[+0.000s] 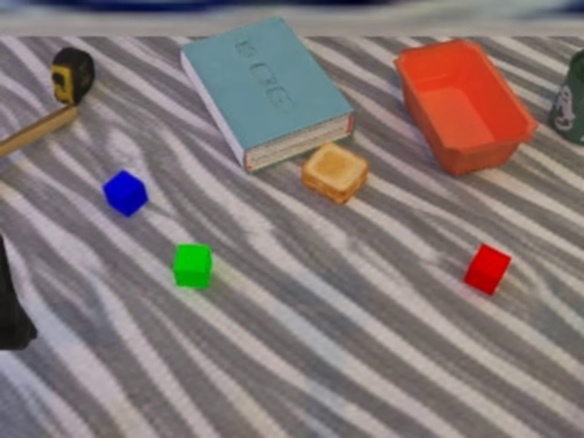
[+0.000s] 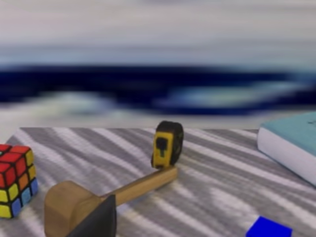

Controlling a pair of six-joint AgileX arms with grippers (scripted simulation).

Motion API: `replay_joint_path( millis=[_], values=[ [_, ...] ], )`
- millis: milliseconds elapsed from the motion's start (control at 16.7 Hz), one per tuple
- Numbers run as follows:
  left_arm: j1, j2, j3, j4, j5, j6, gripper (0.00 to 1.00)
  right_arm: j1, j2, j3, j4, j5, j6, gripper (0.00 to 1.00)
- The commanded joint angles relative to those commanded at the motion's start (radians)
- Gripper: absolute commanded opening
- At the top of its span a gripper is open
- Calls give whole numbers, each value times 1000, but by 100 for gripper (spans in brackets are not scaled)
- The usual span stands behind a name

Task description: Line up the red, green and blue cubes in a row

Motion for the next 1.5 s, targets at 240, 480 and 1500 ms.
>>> replay_joint_path(
  millis=[240,480,1500],
  values=[
    [0,0,0,0,0,0,100,5,31,30,-21,2,-13,100],
    [0,0,0,0,0,0,100,44,220,204,-142,3,-85,100],
    [0,0,0,0,0,0,100,311,1788,1321,-987,3,-579,100]
  ],
)
